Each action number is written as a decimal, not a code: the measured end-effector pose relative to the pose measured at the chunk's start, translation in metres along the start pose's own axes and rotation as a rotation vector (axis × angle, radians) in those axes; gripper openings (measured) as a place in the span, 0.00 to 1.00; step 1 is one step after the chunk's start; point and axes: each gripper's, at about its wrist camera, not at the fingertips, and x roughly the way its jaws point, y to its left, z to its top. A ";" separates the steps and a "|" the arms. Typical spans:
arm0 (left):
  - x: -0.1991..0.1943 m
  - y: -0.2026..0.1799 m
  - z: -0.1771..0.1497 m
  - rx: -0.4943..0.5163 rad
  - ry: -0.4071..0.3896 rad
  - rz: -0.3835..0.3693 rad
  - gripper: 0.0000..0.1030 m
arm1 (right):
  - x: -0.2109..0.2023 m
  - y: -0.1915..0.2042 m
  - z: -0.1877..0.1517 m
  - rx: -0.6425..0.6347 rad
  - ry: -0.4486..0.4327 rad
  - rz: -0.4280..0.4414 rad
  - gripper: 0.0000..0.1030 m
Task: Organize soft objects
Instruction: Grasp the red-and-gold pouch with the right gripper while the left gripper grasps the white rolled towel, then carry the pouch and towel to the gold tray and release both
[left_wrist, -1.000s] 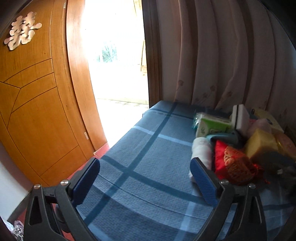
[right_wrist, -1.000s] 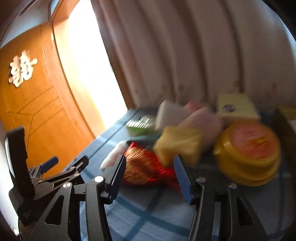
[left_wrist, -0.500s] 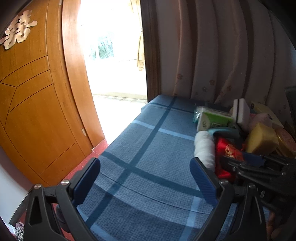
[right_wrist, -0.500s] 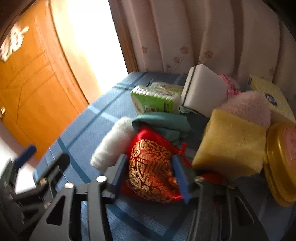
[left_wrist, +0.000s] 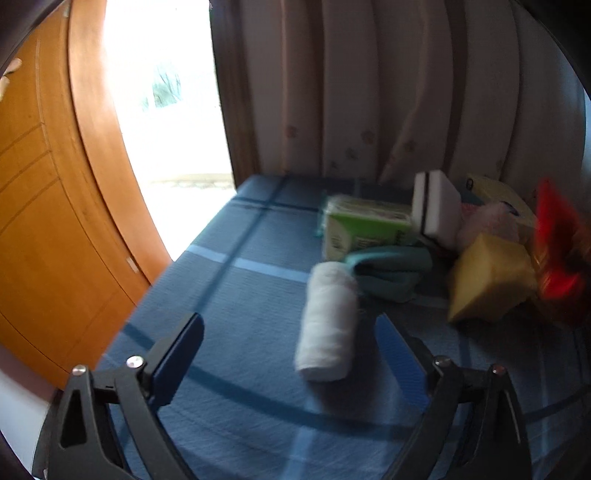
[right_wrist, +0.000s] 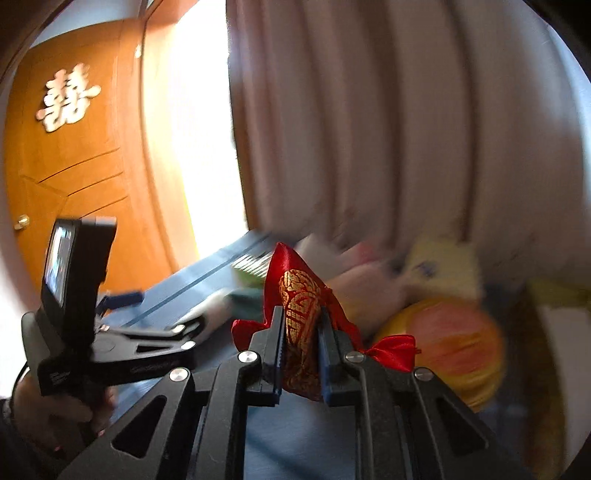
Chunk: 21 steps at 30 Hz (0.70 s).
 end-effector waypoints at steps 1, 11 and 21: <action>0.003 -0.002 0.000 -0.003 0.012 -0.006 0.82 | -0.004 -0.005 0.001 -0.016 -0.035 -0.050 0.16; 0.026 -0.016 0.007 0.001 0.113 -0.046 0.33 | -0.022 -0.036 -0.003 0.047 -0.170 -0.179 0.16; 0.003 -0.018 -0.009 0.005 -0.025 -0.001 0.27 | -0.026 -0.031 -0.003 0.052 -0.206 -0.203 0.16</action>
